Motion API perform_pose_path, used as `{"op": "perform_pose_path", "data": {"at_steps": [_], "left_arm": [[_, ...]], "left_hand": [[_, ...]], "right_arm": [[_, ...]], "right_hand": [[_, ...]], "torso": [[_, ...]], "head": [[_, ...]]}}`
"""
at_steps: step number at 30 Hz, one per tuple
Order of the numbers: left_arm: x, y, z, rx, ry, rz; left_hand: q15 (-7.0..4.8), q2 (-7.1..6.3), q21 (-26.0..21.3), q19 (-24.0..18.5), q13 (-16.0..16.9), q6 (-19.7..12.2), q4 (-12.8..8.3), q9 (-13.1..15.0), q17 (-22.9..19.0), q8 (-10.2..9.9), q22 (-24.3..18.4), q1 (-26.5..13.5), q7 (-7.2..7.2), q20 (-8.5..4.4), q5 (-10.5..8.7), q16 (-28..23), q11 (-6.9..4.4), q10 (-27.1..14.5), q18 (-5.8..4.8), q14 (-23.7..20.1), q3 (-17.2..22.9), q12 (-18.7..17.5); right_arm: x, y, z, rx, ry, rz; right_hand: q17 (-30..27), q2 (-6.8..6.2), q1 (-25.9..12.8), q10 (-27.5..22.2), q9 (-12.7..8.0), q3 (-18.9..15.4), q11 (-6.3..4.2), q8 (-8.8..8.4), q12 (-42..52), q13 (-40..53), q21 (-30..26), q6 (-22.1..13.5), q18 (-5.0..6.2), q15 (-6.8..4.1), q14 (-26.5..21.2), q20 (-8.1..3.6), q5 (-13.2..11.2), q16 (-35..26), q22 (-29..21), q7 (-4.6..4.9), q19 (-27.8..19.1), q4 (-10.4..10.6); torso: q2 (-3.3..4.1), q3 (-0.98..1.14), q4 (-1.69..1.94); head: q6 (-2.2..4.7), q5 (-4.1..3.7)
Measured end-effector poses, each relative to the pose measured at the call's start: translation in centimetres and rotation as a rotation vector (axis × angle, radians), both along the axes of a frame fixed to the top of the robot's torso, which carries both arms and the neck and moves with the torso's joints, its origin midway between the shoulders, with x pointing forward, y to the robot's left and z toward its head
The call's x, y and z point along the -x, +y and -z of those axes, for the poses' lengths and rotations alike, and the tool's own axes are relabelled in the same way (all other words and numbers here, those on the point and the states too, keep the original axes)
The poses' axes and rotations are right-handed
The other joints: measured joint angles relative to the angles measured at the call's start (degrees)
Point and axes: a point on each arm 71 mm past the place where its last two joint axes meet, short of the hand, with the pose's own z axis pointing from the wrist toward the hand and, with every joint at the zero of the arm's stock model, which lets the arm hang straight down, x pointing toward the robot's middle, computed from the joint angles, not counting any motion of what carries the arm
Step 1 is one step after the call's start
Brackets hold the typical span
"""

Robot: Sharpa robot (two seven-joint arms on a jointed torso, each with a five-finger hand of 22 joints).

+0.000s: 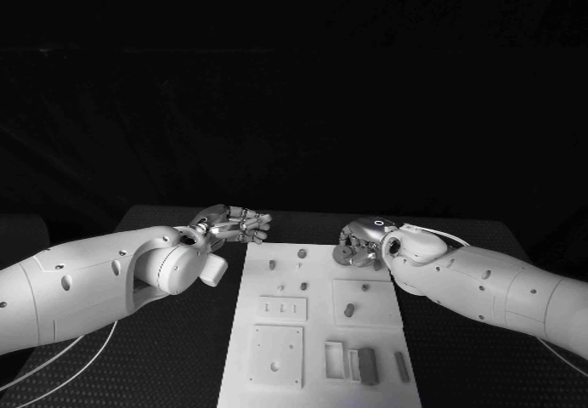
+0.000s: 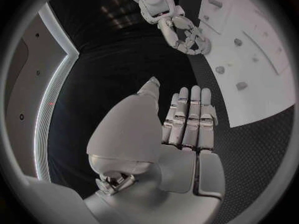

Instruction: Assemble the parts on the task board

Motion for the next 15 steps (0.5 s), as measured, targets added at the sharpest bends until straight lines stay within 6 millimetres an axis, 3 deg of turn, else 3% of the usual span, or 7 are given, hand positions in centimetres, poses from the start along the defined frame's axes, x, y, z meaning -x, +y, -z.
{"op": "perform_pose_path", "data": {"at_steps": [15], "left_arm": [[0.0,0.1,0.0,-0.001,-0.001,-0.002]], "left_hand": [[0.0,0.0,-0.2,0.0,0.0,0.0,0.0,0.0,0.0,0.0,0.0,0.0,0.0,0.0,0.0,-0.2,0.0,0.0,0.0,0.0,0.0,0.0]], "right_arm": [[1.7,3.7,-1.2,-0.032,-0.108,-0.055]], "right_hand": [[-0.5,-2.39,-0.7,0.3,0.2,1.2,-0.32,-0.34,0.0,-1.0,0.0,0.5,0.0,-0.33,0.7,-0.3,-0.2,0.2,0.0,-0.45,0.7,1.6]], "torso": [[0.03,0.0,0.14]], "head": [[0.1,0.16]]}}
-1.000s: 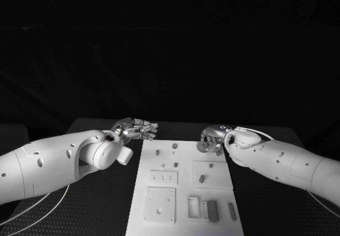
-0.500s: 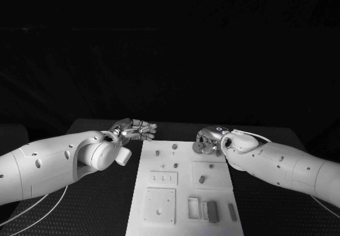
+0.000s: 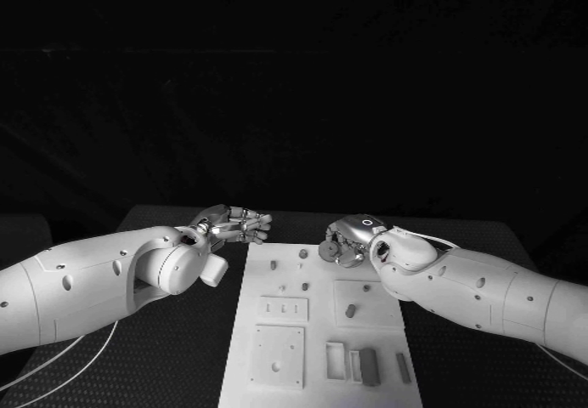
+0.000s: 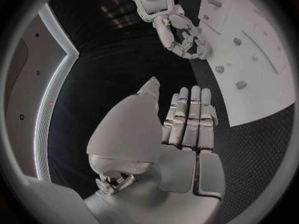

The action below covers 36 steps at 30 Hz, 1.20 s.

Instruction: Assemble the parts on the task board

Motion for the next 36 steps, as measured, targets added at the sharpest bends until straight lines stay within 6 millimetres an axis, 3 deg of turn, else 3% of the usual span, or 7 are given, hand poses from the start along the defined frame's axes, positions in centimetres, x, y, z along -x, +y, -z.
{"op": "perform_pose_path", "data": {"at_steps": [8,15,36], "left_arm": [[0.0,-0.1,-0.1,0.001,-0.001,0.002],[0.0,-0.2,-0.2,0.001,-0.002,0.005],[0.0,-0.7,-0.2,0.002,-0.002,0.013]], "left_hand": [[0.0,0.0,0.0,0.0,0.0,0.0,0.0,0.0,0.0,0.0,0.0,0.0,0.0,0.0,0.0,0.0,0.0,0.0,0.0,0.0,0.0,0.0],[0.0,0.0,0.0,0.0,0.0,0.0,0.0,0.0,0.0,0.0,0.0,0.0,0.0,0.0,0.0,0.0,0.0,0.0,0.0,0.0,0.0,0.0],[0.0,0.0,0.0,0.0,0.0,0.0,0.0,0.0,0.1,-0.2,0.0,0.0,0.0,0.0,0.0,0.0,0.0,0.0,0.0,0.0,0.0,0.0]], "right_arm": [[0.7,3.4,-0.4,-0.007,-0.042,-0.049],[1.1,5.0,0.2,0.014,-0.059,-0.069],[2.0,7.5,2.3,0.055,-0.052,-0.1]], "right_hand": [[-0.1,-0.22,0.2,0.1,0.0,0.2,-0.1,-0.34,0.2,-0.2,0.0,0.2,0.0,0.04,0.2,-0.29,0.0,0.0,0.0,-0.17,0.3,0.4],[-0.1,-0.82,0.2,0.1,0.0,0.4,-0.15,-0.34,0.2,-0.3,0.0,0.2,0.0,0.11,0.3,-0.3,-0.4,0.0,0.0,-0.17,0.3,0.7],[-0.1,-0.82,0.2,0.3,0.0,0.4,-0.3,-0.57,0.2,-0.4,0.0,0.2,0.0,0.23,0.4,-0.27,-0.4,0.0,0.0,-0.18,0.3,1.0]], "torso": [[0.0,-0.04,-0.08],[0.03,-0.09,0.03],[0.07,-0.05,0.08]], "head": [[0.07,0.36],[0.15,0.26],[0.05,0.6]]}}
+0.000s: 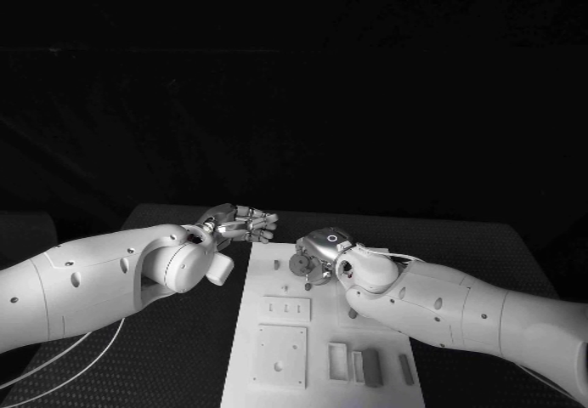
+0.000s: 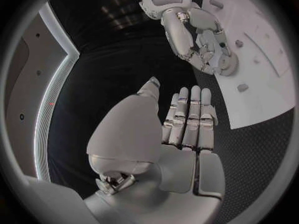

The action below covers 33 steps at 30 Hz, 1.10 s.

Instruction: Assemble the parts on the task board

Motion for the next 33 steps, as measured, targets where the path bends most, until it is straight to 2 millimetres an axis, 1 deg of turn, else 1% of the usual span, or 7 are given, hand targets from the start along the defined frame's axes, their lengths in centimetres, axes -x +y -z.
{"op": "perform_pose_path", "data": {"at_steps": [12,15,17,21,25,30,33], "left_arm": [[0.0,0.0,-0.01,0.0,0.003,0.002],[0.0,-0.03,-0.01,-0.001,0.003,0.003],[0.0,-0.12,-0.02,0.0,0.004,0.005],[0.0,-0.29,-0.03,0.0,0.005,0.01],[0.01,-0.31,-0.03,0.0,0.006,0.011],[0.0,-0.3,-0.03,0.0,0.007,0.012],[0.01,-0.3,-0.03,0.0,0.008,0.012]], "left_hand": [[0.0,0.0,0.0,0.0,0.0,0.0,0.0,0.0,0.0,0.0,0.0,0.0,0.0,0.0,0.0,0.0,0.0,0.0,0.0,0.0,0.0,0.0],[0.0,0.0,0.0,0.0,0.0,0.0,0.0,0.0,0.0,0.0,0.0,0.0,0.0,0.0,0.0,0.0,0.0,0.0,0.0,0.0,0.0,0.0],[0.0,0.0,0.0,0.0,-0.1,0.0,0.0,0.0,0.0,0.0,0.0,0.0,0.0,0.0,0.0,0.0,0.0,0.0,0.0,0.0,0.0,0.0],[0.0,0.0,0.0,0.0,-0.1,0.0,0.0,0.0,0.0,0.0,0.0,0.0,0.0,0.0,0.0,0.0,0.0,0.0,0.0,0.0,0.0,0.0],[0.0,0.0,0.0,0.0,-0.1,0.0,0.0,0.0,0.0,0.0,0.0,0.0,0.0,0.0,0.0,-0.2,0.0,0.0,0.0,0.0,0.0,0.0],[0.0,0.0,0.0,0.0,-0.1,0.0,0.0,0.0,0.0,0.0,0.0,0.0,0.0,0.0,0.0,-0.2,0.0,0.0,0.0,0.0,0.0,0.0],[0.0,0.0,0.0,0.0,-0.1,0.0,0.0,0.0,0.0,0.0,0.0,0.0,0.0,0.0,0.0,-0.2,0.0,0.0,0.0,0.0,0.0,0.0]], "right_arm": [[-0.22,-0.21,0.29,0.019,-0.007,0.01],[-0.19,-0.02,0.4,0.022,-0.005,0.007],[-0.16,0.11,0.5,0.024,-0.004,0.006],[-0.23,0.07,0.67,0.029,-0.003,0.009],[-0.26,0.02,0.76,0.031,-0.001,0.011],[-0.2,0.24,0.81,0.031,0.002,0.008],[-0.18,0.29,0.84,0.032,0.004,0.008]], "right_hand": [[-0.1,0.0,0.0,0.0,0.0,0.0,-0.01,-0.14,0.0,-0.1,0.3,0.0,0.0,-0.07,-0.1,0.01,0.0,0.0,0.0,0.0,0.0,0.0],[-0.1,0.0,0.0,0.0,0.0,0.0,-0.01,-0.26,0.0,-0.1,0.3,0.0,0.0,-0.07,-0.1,0.02,0.0,0.0,0.0,0.0,0.0,0.0],[-0.1,-0.24,0.2,0.0,0.0,0.0,-0.01,-0.27,0.0,-0.1,0.3,0.0,0.0,-0.07,-0.1,0.02,0.0,0.0,0.0,0.0,0.0,0.0],[-0.1,-0.23,0.2,0.0,0.0,0.0,0.0,-0.56,0.0,-0.2,0.3,0.0,0.0,-0.07,-0.1,0.02,0.0,0.0,0.0,0.0,0.0,0.0],[-0.3,-0.54,-0.1,-0.1,-0.3,-0.7,0.14,-1.79,0.0,-0.5,0.3,0.0,0.0,-0.02,-0.1,0.03,0.0,0.0,0.0,0.0,0.0,-0.7],[-0.4,-0.54,-0.1,-0.3,-1.0,-1.1,0.25,-3.13,0.0,-0.8,0.3,0.0,0.0,0.59,-0.7,0.11,0.0,-0.4,0.0,0.0,-0.1,-1.5],[-0.5,-0.91,-0.4,-0.3,-1.5,-2.1,0.34,-3.94,0.0,-0.9,0.1,0.0,0.0,0.92,-1.0,0.11,0.0,-0.5,0.0,0.0,-0.1,-2.4]], "torso": [[-0.03,0.08,-0.07],[-0.04,0.11,-0.09],[-0.03,0.11,-0.12],[-0.03,0.14,-0.16],[-0.03,0.14,-0.17],[-0.03,0.14,-0.15],[-0.03,0.14,-0.15]], "head": [[-0.1,-0.01],[0.08,-0.08],[0.14,-0.12],[0.2,-0.13],[0.16,-0.05],[0.06,0.04],[-0.01,0.07]]}}
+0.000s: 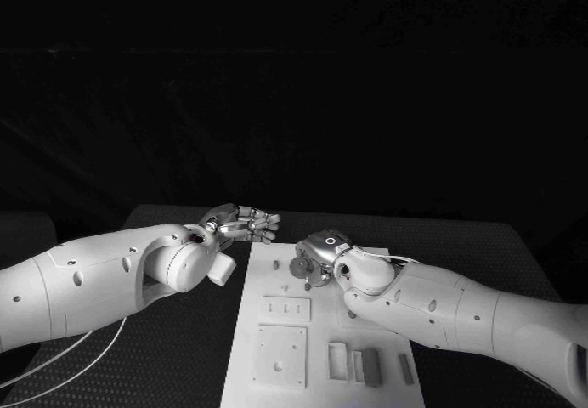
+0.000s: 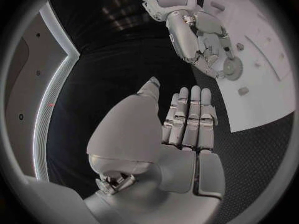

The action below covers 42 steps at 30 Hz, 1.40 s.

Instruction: Assemble the parts on the task board

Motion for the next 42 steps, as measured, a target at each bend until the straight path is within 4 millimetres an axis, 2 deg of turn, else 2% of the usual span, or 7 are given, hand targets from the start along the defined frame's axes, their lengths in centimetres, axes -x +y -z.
{"op": "perform_pose_path", "data": {"at_steps": [5,16,19,25,31,37,42], "left_arm": [[0.0,0.0,0.0,0.0,0.001,0.0],[0.0,0.1,0.0,-0.001,0.001,-0.001],[-0.1,0.2,0.0,-0.002,0.001,-0.004],[-0.1,0.6,0.0,-0.004,0.001,-0.011],[-0.2,1.1,0.0,-0.009,-0.002,-0.021],[-0.5,1.9,0.1,-0.016,-0.004,-0.038],[-0.6,2.0,0.1,-0.017,-0.004,-0.038]], "left_hand": [[0.0,0.0,0.0,0.0,0.0,0.0,0.0,0.0,0.0,0.0,0.0,0.0,0.0,0.0,0.0,0.0,0.0,0.0,0.0,0.0,0.0,0.0],[0.0,0.0,0.0,0.0,0.0,0.0,0.0,0.0,0.0,0.0,0.0,0.0,0.0,0.0,0.0,0.0,0.0,0.0,0.0,0.0,0.0,0.0],[0.0,0.0,0.0,0.0,0.0,0.0,0.0,0.0,0.0,0.0,0.0,0.0,0.0,0.0,0.0,0.0,0.0,0.0,0.0,0.0,0.0,0.0],[0.0,0.0,0.0,0.0,0.0,0.0,0.0,0.0,0.1,0.0,0.0,0.0,0.0,0.0,0.0,0.0,0.0,0.0,0.0,0.0,0.0,0.0],[0.27,0.0,0.0,0.0,0.2,0.3,0.0,0.0,0.6,0.0,0.0,0.0,0.31,0.0,0.0,0.0,0.94,0.9,0.0,0.9,0.0,0.0],[0.28,0.0,0.0,0.0,0.2,0.3,0.0,0.0,0.6,0.0,0.0,0.0,0.31,0.0,0.0,0.0,0.72,1.2,0.0,0.9,0.0,0.0],[0.28,0.0,0.0,0.0,0.3,0.5,0.0,0.0,0.8,0.0,0.0,0.0,0.52,0.0,0.0,0.0,0.61,1.7,0.0,0.9,0.0,0.3]], "right_arm": [[0.0,-0.1,0.1,0.004,0.004,0.002],[0.2,-0.4,0.1,-0.009,0.01,0.004],[0.4,-1.2,-0.1,-0.031,0.012,0.006],[-0.1,-3.3,-3.1,-0.184,0.023,0.021],[-0.3,-6.8,-4.9,-0.278,0.053,0.025],[-0.3,-10.4,-6.2,-0.338,0.085,0.044],[-0.7,-13.4,-6.1,-0.357,0.125,0.076]], "right_hand": [[0.0,-0.12,-0.6,-0.2,-0.5,-1.4,0.21,-0.95,0.0,-0.1,0.0,0.0,0.0,0.41,-0.4,-0.02,0.0,-0.1,0.0,0.0,-0.4,-1.4],[-0.1,-0.05,-0.7,-0.5,-0.7,-1.6,0.31,-1.38,0.1,-0.3,0.0,0.0,-0.01,0.74,-0.7,0.01,0.0,-0.1,0.0,0.0,-0.5,-1.6],[-0.1,-0.05,-0.7,-2.7,-0.8,-1.5,1.56,-1.43,0.2,-0.3,0.0,1.9,0.0,1.16,-0.9,0.09,0.0,-0.1,0.0,1.39,-0.6,-1.7],[-0.1,-0.14,-1.5,-2.5,-0.9,-1.2,1.98,-1.43,0.6,-0.4,0.0,1.4,-0.01,1.01,-0.8,0.09,0.0,-0.1,0.0,1.84,-0.6,-1.5],[-0.1,-0.14,-1.5,-2.5,-0.9,-2.7,1.98,-1.43,1.1,-0.4,0.0,1.2,-0.02,1.21,-0.6,0.1,0.0,-0.1,0.0,2.03,-0.5,-1.9],[-0.2,-0.14,-1.5,-2.7,-0.9,-3.1,2.19,-1.43,1.1,-0.4,0.0,1.2,-0.03,1.21,-0.6,0.1,0.0,-0.1,0.0,2.03,-0.5,-2.0],[-0.2,-0.14,-1.5,-2.7,-0.9,-3.3,2.21,-1.43,1.1,-0.4,0.0,1.2,-0.03,1.21,-0.6,0.11,0.0,-0.1,0.0,2.03,-0.5,-1.9]], "torso": [[0.0,0.0,0.0],[-0.01,-0.01,0.0],[-0.04,-0.01,-0.03],[-0.08,0.05,-0.18],[-0.16,0.15,-0.44],[-0.37,0.42,-0.85],[-0.62,0.73,-1.31]], "head": [[-0.02,0.01],[0.06,-0.07],[0.19,-0.1],[0.48,-0.03],[0.8,-0.27],[0.76,0.02],[0.69,0.27]]}}
